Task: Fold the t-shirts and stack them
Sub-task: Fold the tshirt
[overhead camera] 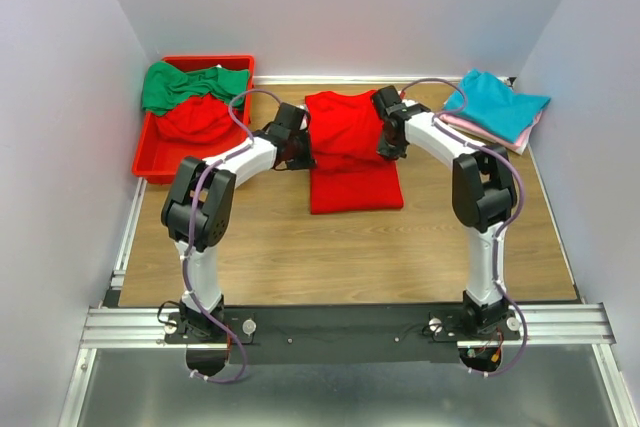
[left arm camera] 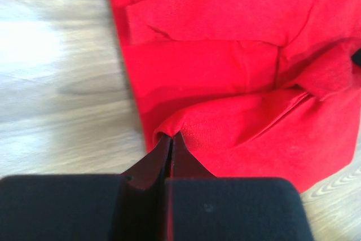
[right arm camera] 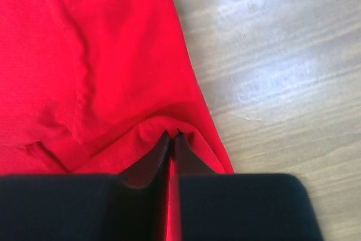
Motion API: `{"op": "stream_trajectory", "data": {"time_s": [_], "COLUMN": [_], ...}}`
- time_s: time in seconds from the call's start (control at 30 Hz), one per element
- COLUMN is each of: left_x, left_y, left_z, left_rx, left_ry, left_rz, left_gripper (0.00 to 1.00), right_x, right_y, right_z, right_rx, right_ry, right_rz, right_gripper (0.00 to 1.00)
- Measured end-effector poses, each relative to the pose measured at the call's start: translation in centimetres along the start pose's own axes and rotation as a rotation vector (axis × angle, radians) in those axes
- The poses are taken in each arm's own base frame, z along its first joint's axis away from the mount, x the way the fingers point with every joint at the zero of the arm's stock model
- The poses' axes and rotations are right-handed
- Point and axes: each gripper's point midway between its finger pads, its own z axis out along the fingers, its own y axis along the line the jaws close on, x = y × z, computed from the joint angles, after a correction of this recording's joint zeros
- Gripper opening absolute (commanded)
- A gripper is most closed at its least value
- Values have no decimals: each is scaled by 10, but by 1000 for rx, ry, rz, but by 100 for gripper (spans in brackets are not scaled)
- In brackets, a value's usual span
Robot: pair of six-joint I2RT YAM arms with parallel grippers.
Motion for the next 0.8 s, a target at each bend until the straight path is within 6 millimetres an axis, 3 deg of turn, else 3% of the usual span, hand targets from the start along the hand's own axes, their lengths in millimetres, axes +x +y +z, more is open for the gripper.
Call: {"op": "stream_trajectory", "data": {"time_s": [0.03,0.13,0.3,0.5,0.63,0.8], "left_x": [-3,-17,-38,-25,6,55], "left_y": [2,3,-4,-1,12,32], "left_z": [-1,-5,-15,-38,-45,-46], "left_rx": [-6,-16,-7,-3,-16,-38], "left_ry": [-3,-28,-75,-81,-46,37], "left_rz": [-8,-10,9,37,48,43], "left_gripper": [52,69,71,71,71,71], "right_x": [-2,-11,-28,-44,-25,26], "right_y": [1,4,6,-1,-12,-31], "right_z": [1,0,-13,-55,-71,-60], "right_rx": [-4,-18,-41,-85,-117,-118], "right_ry": [0,-12,-56,-126,-103,12], "right_rz": [-2,-8,-34,-43,-35,-37], "right_gripper": [48,74,80,80,80,78]}}
